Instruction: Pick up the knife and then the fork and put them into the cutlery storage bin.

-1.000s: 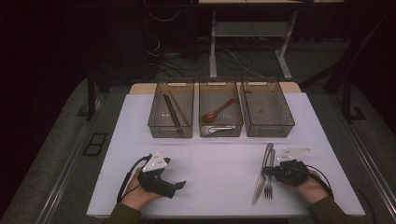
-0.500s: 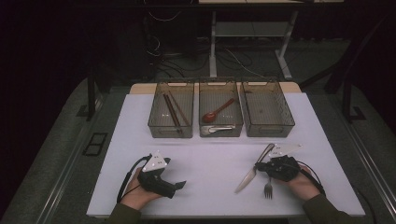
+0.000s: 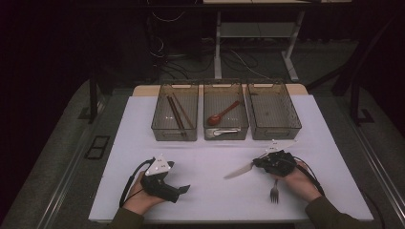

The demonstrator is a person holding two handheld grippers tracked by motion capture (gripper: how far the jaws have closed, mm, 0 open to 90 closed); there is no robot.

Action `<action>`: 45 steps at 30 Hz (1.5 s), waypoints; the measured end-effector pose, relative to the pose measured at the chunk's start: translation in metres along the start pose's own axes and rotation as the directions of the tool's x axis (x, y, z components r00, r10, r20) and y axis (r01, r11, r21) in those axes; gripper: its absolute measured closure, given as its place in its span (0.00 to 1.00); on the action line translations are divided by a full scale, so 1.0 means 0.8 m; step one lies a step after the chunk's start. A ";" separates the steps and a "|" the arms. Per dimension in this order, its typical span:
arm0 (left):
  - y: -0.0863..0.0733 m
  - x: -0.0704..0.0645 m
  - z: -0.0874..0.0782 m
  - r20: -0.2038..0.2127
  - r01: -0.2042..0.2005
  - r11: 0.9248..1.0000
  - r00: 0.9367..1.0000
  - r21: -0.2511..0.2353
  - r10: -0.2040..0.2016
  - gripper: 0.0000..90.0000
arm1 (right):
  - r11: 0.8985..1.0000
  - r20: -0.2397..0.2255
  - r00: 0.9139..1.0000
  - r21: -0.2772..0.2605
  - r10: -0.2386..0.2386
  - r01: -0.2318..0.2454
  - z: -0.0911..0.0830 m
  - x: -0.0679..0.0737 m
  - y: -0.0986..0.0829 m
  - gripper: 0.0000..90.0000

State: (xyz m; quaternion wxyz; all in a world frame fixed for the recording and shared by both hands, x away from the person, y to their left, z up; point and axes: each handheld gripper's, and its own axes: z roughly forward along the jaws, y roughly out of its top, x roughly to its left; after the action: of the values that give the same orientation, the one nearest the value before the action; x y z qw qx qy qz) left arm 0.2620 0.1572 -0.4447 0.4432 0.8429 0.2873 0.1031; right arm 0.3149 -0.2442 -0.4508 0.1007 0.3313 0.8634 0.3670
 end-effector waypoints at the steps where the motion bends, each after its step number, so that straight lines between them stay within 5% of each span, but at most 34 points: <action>1: 0.000 0.000 0.000 0.000 0.001 1.000 1.000 -0.001 -0.001 0.00 | 1.000 0.000 1.000 -0.003 0.002 -0.002 0.002 -0.001 0.002 0.99; 20: 0.000 0.001 -0.001 0.003 0.001 1.000 1.000 -0.004 -0.001 0.00 | 0.999 0.035 0.999 -0.028 0.029 -0.028 0.027 -0.018 0.031 0.99; 27: 0.000 0.000 -0.001 0.008 0.002 1.000 1.000 -0.003 -0.002 0.00 | 0.999 0.021 0.999 -0.032 0.031 -0.030 -0.004 -0.019 0.023 0.99; 45: 0.001 -0.002 0.001 0.014 0.003 1.000 1.000 0.001 -0.003 0.00 | 1.000 0.021 1.000 0.027 0.014 -0.015 -0.079 0.000 -0.052 0.99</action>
State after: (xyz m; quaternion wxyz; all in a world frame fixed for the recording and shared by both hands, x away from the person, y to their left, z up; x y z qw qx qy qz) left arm 0.2614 0.1558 -0.4445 0.4450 0.8433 0.2854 0.0966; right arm 0.2681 -0.3014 -0.4353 0.1023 0.3426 0.8649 0.3524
